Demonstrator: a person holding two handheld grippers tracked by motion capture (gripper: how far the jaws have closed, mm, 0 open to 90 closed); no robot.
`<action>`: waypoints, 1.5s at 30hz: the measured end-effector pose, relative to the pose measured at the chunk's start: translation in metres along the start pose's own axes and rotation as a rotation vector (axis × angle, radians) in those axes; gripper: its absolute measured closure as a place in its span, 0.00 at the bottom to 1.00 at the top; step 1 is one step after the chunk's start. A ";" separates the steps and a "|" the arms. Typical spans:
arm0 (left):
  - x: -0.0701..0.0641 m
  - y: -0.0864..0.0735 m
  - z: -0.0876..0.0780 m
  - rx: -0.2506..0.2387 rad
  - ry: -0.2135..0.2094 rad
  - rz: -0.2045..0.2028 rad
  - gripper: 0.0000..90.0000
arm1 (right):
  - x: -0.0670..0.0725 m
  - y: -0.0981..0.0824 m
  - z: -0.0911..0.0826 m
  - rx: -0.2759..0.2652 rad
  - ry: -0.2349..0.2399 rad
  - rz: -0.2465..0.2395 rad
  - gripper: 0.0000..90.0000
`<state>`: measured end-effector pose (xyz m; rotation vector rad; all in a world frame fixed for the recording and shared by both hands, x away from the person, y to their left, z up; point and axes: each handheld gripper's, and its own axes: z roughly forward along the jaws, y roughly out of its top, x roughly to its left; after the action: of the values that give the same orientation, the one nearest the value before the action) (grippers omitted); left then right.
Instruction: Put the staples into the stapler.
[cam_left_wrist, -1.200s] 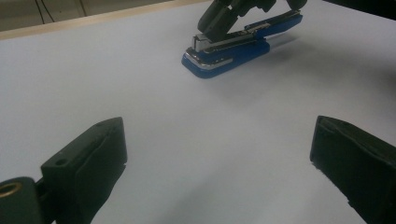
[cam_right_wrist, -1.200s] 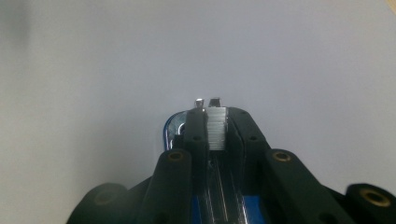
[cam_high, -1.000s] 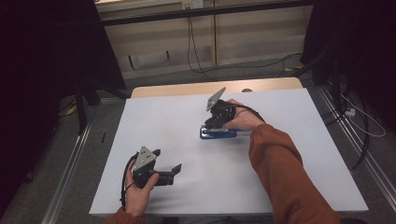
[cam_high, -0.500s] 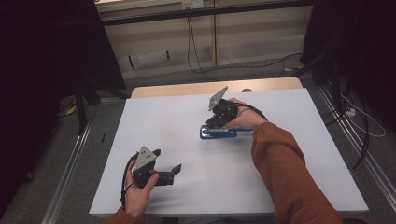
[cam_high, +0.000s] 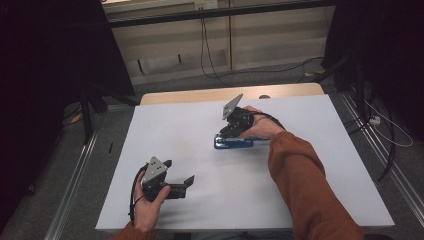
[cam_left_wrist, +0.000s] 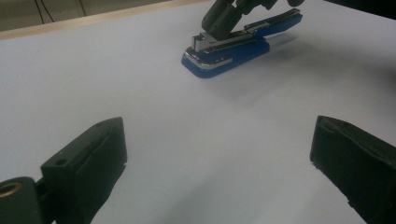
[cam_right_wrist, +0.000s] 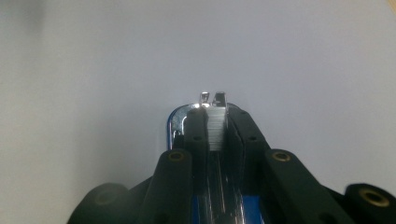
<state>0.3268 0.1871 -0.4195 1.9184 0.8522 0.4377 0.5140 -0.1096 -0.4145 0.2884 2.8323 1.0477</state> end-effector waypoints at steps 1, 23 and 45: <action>0.000 0.000 0.000 0.001 0.001 0.003 0.04 | 0.000 0.000 0.000 0.003 -0.002 -0.001 0.88; 0.000 0.000 0.000 0.002 0.001 0.000 0.04 | -0.002 0.000 0.001 -0.003 -0.042 0.074 0.74; 0.001 0.000 0.000 0.009 0.006 0.002 0.04 | 0.011 -0.010 -0.005 -0.098 -0.103 0.267 0.25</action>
<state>0.3275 0.1876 -0.4199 1.9267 0.8578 0.4421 0.5010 -0.1180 -0.4182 0.7043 2.6928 1.1768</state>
